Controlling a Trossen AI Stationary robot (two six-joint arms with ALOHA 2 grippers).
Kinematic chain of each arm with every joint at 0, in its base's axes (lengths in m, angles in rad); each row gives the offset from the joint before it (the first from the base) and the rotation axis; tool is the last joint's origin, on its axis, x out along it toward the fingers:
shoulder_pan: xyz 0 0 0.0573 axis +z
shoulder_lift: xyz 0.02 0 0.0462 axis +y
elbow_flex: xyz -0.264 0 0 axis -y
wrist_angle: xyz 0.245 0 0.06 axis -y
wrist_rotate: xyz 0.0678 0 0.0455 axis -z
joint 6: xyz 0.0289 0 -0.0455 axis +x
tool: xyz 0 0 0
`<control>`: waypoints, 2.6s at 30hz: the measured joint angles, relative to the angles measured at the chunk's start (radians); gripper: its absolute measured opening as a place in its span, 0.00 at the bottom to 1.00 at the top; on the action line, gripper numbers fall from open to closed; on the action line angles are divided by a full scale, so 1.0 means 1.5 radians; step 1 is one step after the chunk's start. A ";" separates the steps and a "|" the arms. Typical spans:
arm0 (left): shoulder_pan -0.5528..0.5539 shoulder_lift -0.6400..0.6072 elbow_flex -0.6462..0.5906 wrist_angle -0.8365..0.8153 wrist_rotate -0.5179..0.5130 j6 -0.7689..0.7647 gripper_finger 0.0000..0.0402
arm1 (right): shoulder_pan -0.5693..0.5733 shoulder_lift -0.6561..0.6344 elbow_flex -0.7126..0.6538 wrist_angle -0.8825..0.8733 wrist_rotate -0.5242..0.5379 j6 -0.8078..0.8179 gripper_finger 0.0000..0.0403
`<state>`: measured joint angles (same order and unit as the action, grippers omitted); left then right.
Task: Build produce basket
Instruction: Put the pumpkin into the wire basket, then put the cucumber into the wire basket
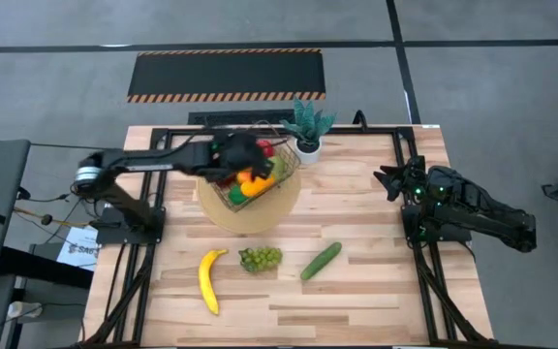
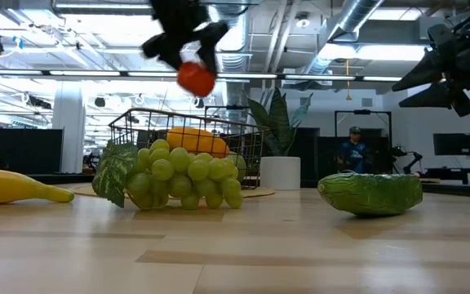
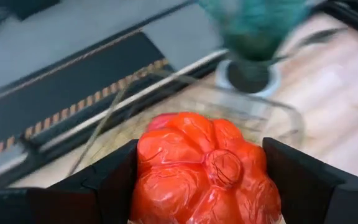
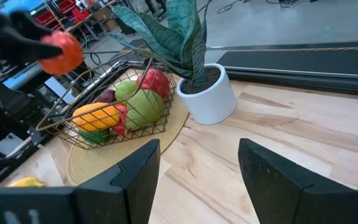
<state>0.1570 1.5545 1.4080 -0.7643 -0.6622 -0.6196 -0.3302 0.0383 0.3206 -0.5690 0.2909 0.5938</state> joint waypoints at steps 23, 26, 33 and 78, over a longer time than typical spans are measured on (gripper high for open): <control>-0.001 -0.086 -0.356 0.148 -0.004 -0.194 0.71 | 0.000 0.000 0.000 0.000 0.003 -0.001 0.60; -0.001 -0.086 -0.358 0.151 -0.004 -0.211 0.73 | 0.000 0.000 0.000 0.000 0.003 -0.001 0.60; 0.000 -0.086 -0.358 0.150 0.016 -0.220 0.88 | 0.000 0.000 0.000 0.000 0.004 -0.003 0.60; -0.318 0.143 -0.188 0.434 0.139 -0.051 0.98 | 0.000 0.000 0.000 -0.004 -0.001 0.000 0.60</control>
<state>-0.3196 1.7689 1.1263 -0.1138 -0.4542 -0.6956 -0.3302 0.0383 0.3206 -0.5753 0.2901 0.5934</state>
